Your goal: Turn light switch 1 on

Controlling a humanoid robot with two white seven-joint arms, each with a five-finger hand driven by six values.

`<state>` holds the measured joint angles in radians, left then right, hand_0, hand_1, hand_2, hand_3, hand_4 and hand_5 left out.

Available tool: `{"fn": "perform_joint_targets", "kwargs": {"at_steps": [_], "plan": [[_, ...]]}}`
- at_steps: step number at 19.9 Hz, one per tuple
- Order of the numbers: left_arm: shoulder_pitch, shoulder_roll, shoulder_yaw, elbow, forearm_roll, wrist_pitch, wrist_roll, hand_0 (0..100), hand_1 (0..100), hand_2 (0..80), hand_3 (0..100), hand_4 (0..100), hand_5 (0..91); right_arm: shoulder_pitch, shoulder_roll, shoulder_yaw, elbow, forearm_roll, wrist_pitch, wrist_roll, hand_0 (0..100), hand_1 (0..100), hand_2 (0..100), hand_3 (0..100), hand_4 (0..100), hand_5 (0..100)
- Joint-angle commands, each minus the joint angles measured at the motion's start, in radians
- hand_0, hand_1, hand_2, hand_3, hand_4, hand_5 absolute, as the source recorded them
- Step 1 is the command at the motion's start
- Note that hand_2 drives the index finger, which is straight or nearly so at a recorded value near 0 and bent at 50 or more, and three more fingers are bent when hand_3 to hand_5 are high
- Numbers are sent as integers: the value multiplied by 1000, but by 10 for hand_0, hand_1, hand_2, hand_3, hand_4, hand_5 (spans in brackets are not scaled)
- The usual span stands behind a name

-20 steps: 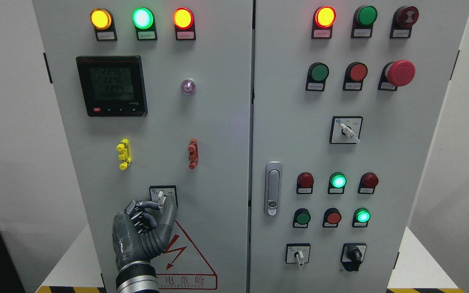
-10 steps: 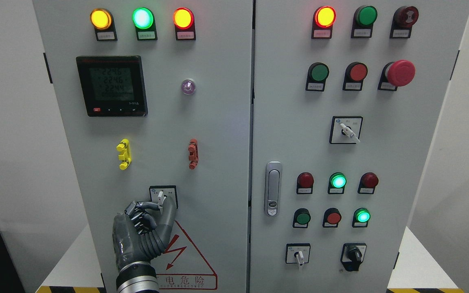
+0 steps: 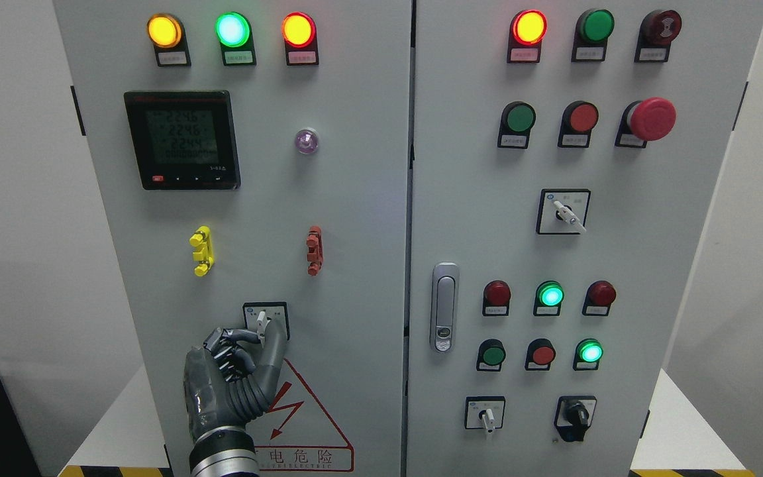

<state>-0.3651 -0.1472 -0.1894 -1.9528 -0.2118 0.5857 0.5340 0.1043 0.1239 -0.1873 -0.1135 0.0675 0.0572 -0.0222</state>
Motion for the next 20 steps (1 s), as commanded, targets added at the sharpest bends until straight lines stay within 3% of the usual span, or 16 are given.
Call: {"fn": "perform_joint_targets", "kwargs": {"at_steps": [1,20], "plan": [[0,0,-2,0,0,-1,0,340,605,621,1000,972,878,0,-1,-1,0,0,0,1,0,0,0,0,0,0],[-2,0,-5,0,0,-1,0,472,515,630,1000,977,879,0,0,0,0,0,0,1,0,0,0,0,0,0]]}}
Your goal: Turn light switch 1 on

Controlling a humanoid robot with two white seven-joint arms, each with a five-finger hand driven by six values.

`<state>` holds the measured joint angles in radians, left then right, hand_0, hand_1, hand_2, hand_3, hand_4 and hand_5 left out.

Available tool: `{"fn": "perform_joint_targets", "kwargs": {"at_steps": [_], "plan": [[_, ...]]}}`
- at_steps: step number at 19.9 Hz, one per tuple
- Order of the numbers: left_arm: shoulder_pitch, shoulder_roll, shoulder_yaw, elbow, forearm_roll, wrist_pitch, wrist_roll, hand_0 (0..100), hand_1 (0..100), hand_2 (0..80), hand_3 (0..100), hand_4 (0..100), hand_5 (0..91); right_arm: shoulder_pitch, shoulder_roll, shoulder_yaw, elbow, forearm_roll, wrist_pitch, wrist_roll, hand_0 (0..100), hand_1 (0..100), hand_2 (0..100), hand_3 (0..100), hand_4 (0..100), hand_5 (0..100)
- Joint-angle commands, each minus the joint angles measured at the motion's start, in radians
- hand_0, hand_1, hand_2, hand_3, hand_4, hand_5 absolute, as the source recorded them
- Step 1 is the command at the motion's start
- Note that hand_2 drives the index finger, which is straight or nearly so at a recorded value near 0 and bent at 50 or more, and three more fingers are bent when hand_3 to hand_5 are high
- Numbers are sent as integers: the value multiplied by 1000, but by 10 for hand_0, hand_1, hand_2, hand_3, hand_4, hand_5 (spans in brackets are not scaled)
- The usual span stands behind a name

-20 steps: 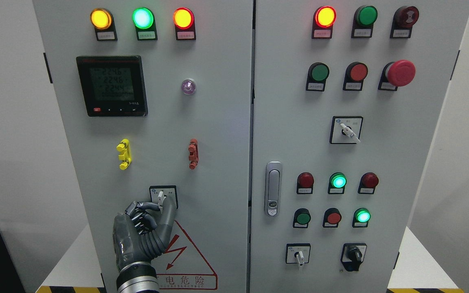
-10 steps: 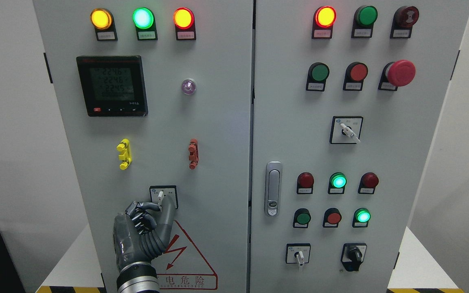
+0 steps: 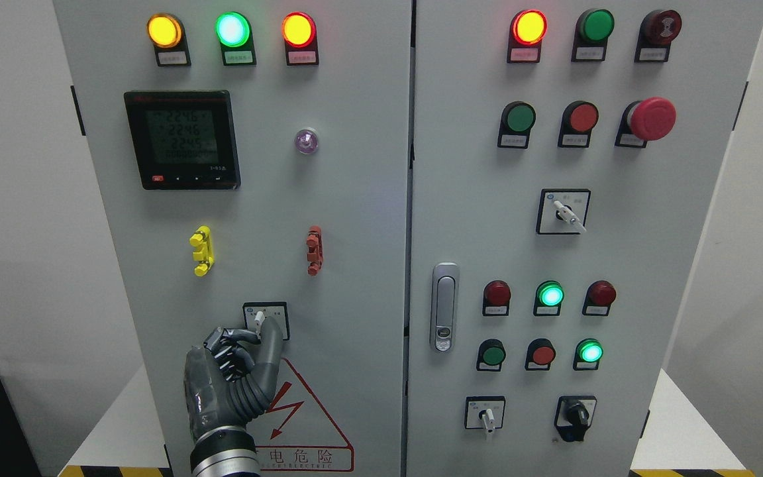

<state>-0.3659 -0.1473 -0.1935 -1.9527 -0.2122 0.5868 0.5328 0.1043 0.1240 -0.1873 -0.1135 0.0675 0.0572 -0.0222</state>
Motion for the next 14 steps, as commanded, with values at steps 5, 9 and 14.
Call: {"fn": "perform_joint_targets", "kwargs": {"at_steps": [5,9,14], "plan": [[1,0,-1,0,0,-2,1,514,492,631,1000,978,879,0,0,0,0,0,0,1,0,0,0,0,0,0],[1,0,-3,0,1,-2,1,543,488,630,1000,979,879,0,0,-1,0,0,0,1,0,0,0,0,0,0],[1,0,-3,0,1,-2,1,575,478,630,1000,979,879,0,0,0,0,0,0,1,0,0,0,0,0,0]]}}
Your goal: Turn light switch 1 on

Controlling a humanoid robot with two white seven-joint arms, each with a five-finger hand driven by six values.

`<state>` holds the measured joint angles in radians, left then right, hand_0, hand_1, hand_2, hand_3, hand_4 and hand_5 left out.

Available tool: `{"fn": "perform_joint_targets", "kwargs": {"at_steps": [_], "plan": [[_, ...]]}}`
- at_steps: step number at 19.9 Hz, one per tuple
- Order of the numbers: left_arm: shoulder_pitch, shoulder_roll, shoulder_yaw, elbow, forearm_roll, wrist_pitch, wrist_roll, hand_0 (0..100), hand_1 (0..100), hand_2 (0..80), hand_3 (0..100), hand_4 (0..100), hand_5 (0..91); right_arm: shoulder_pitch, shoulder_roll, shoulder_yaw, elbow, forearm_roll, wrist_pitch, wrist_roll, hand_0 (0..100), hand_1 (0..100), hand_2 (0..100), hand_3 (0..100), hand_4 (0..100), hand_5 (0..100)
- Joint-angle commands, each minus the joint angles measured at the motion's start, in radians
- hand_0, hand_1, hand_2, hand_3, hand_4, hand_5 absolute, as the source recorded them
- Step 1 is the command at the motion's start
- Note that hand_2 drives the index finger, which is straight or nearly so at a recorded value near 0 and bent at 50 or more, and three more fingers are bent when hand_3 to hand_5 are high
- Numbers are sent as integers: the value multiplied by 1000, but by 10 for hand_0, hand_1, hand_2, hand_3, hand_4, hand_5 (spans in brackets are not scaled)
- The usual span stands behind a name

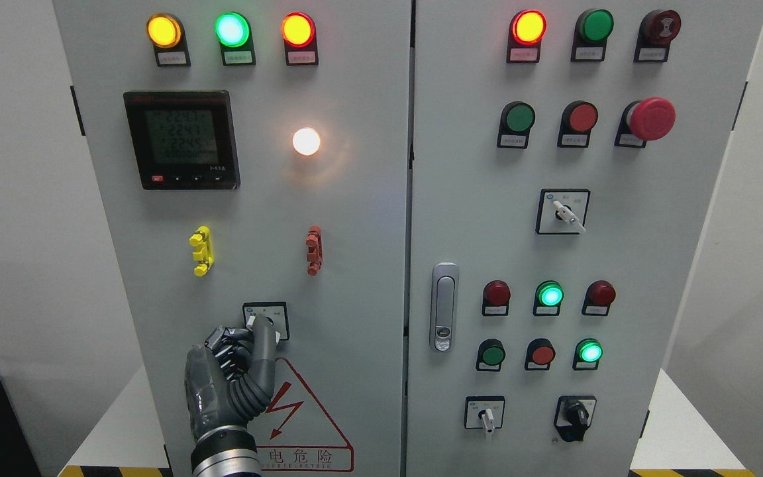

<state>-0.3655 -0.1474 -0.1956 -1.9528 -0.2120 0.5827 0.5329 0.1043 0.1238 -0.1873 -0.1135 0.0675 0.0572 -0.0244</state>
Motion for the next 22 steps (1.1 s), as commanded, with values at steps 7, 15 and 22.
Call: {"fn": "perform_joint_targets", "kwargs": {"at_steps": [7,15,22], "plan": [[0,0,-1,0,0,2,1,535,448,636,1000,979,879,0,0,0,0,0,0,3,0,0,0,0,0,0],[0,0,-1,3,0,2,-1,361,447,648,1000,979,880,0,0,0,0,0,0,3,0,0,0,0,0,0],[2,0,-1,5,0,0,-1,257,444,656,1000,981,882,0,0,0,0,0,0,3,0,0,0,0,0,0]]}}
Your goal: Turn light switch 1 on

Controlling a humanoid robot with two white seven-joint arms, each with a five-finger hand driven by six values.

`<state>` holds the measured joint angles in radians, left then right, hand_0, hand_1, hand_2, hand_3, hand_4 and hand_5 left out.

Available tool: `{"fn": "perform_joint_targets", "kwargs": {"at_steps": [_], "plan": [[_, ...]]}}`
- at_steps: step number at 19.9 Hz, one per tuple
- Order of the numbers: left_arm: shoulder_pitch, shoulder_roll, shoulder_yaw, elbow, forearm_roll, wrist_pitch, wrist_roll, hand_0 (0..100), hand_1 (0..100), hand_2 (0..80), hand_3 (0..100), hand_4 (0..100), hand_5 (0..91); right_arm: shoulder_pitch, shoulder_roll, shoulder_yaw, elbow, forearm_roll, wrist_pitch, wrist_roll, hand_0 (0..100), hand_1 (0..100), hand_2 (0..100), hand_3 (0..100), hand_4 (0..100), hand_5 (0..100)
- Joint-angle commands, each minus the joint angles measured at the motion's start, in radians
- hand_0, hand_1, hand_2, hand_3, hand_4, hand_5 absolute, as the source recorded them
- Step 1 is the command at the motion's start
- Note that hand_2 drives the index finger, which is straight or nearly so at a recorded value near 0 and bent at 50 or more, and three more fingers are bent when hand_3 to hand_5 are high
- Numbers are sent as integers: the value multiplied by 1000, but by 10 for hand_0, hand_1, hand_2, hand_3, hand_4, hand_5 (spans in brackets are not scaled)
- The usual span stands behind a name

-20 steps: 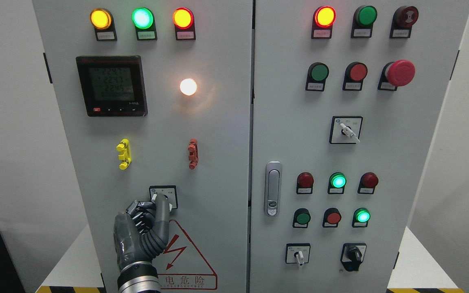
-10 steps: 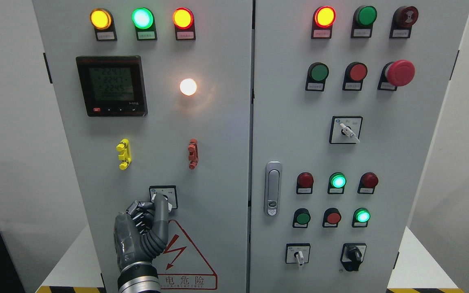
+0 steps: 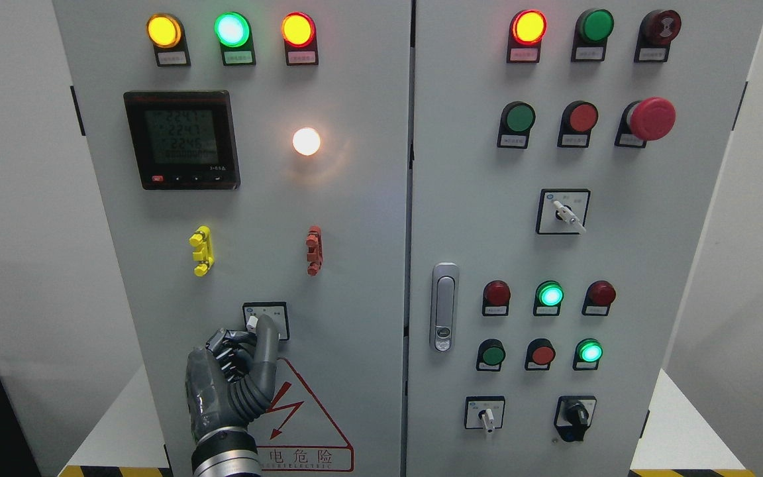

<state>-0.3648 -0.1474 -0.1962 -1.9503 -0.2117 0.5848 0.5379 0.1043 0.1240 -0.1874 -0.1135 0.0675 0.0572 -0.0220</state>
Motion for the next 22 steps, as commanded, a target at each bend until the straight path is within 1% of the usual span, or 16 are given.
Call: {"fn": "perform_joint_targets", "kwargs": {"at_steps": [1,9,18,20,22], "plan": [[3,0,0,2,0,-3,-6,252,443,657,1000,981,882,0,-1,0,0,0,0,1,0,0,0,0,0,0],[13,3,-2,-4,0,-10,-4,212,432,662,1000,984,883,0,0,0,0,0,0,1,0,0,0,0,0,0],[38,6,-8,-6,0,-19,-7,200,432,668,1000,985,883,0,0,0,0,0,0,1,0,0,0,0,0,0],[41,6,-8,-7,2,-22,-7,202,414,671,1000,987,883,0,0,0,0,0,0,1,0,0,0,0,0,0],[59,8,-11,-7,2,-46,-16,200,405,674,1000,989,883,0,0,0,0,0,0,1,0,0,0,0,0,0]]}}
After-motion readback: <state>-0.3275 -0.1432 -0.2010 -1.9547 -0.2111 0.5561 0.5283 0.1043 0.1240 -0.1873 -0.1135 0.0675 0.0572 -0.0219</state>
